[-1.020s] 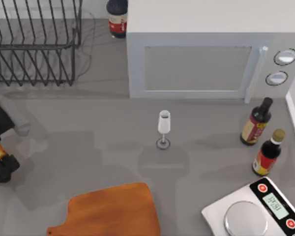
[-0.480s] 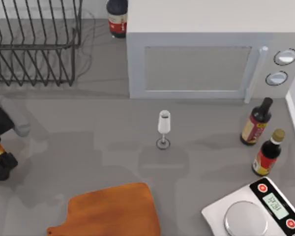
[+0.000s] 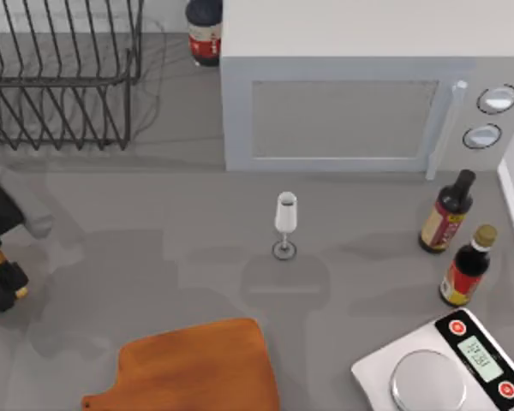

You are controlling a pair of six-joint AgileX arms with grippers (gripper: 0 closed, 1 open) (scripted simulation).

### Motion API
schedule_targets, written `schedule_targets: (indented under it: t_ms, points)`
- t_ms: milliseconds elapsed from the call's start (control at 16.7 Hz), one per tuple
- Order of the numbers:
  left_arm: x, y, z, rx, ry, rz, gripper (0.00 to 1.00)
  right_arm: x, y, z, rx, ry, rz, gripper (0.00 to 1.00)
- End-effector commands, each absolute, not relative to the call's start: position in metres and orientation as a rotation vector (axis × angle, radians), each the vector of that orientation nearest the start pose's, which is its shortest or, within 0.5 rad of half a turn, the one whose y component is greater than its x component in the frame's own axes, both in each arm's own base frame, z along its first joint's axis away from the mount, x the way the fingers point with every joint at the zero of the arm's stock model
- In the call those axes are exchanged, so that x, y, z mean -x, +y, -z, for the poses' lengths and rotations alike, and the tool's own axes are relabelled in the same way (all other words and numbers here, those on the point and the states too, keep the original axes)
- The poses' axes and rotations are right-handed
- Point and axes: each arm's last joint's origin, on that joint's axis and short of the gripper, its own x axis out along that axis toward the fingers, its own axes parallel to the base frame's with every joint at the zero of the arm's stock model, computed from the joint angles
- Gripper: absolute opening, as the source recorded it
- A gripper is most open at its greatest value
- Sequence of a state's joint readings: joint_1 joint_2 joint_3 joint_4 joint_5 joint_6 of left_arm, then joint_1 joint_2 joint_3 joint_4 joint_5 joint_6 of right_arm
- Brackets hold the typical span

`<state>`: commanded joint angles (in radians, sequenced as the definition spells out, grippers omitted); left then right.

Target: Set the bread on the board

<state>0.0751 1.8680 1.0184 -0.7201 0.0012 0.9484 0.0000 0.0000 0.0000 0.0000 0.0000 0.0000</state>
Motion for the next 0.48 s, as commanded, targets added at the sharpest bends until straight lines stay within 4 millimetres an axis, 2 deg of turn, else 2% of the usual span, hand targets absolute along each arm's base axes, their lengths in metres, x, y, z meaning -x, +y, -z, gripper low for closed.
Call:
schedule_targets:
  t_ms: [240, 480]
  points:
    - [-0.309, 0.025, -0.109, -0.678, 1.461, 0.678, 0.0, -0.106, -0.001, -0.16, 0.0, 0.0, 0.0, 1.0]
    - [-0.312, 0.024, -0.124, -0.674, 1.45, 0.679, 0.0, -0.106, -0.001, -0.16, 0.0, 0.0, 0.0, 1.0]
